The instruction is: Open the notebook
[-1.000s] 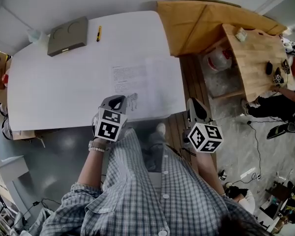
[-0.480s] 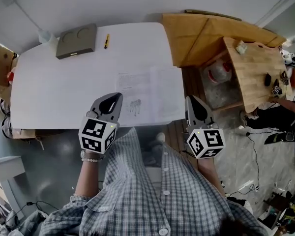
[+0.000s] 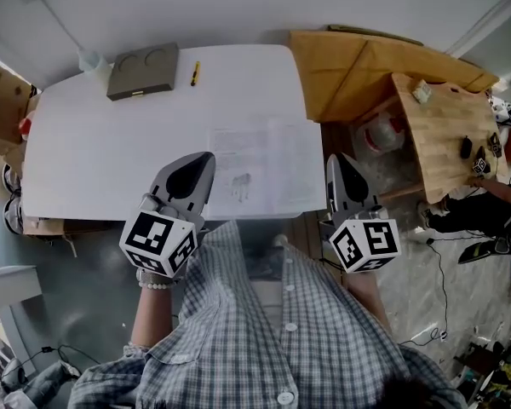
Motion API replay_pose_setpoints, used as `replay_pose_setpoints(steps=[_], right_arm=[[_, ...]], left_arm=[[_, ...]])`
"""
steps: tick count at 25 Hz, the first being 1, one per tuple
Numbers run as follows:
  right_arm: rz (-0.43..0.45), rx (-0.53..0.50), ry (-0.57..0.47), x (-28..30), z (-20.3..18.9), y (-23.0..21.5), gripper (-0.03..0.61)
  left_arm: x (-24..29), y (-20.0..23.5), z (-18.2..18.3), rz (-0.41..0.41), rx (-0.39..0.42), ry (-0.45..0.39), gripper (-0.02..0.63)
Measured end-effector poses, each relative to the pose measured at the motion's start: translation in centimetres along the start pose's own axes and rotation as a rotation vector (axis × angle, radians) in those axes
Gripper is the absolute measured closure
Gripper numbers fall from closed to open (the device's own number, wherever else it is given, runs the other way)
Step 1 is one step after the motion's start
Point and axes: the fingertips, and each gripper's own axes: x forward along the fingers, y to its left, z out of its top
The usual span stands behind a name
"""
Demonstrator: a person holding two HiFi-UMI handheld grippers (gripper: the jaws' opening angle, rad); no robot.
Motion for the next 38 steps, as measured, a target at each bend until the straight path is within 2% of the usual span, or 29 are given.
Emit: replay_pose_setpoints(steps=[4, 7, 38], right_arm=[[0.009, -0.014, 0.001, 0.2, 0.0, 0.2, 0.557], [0.012, -0.033, 0.002, 0.2, -0.1, 0.3, 0.557], [0.03, -0.062, 0.049, 0.6, -1.0, 0.5, 0.557]], left_arm=[[-0.1, 0.2, 0.3, -0.004, -0.068, -0.029, 0.606], [0.0, 0.3, 0.2, -0.002, -0.085, -0.032, 0.606], [1.3, -0.7, 0.0, -0.043, -0.083, -0.022, 0.606]])
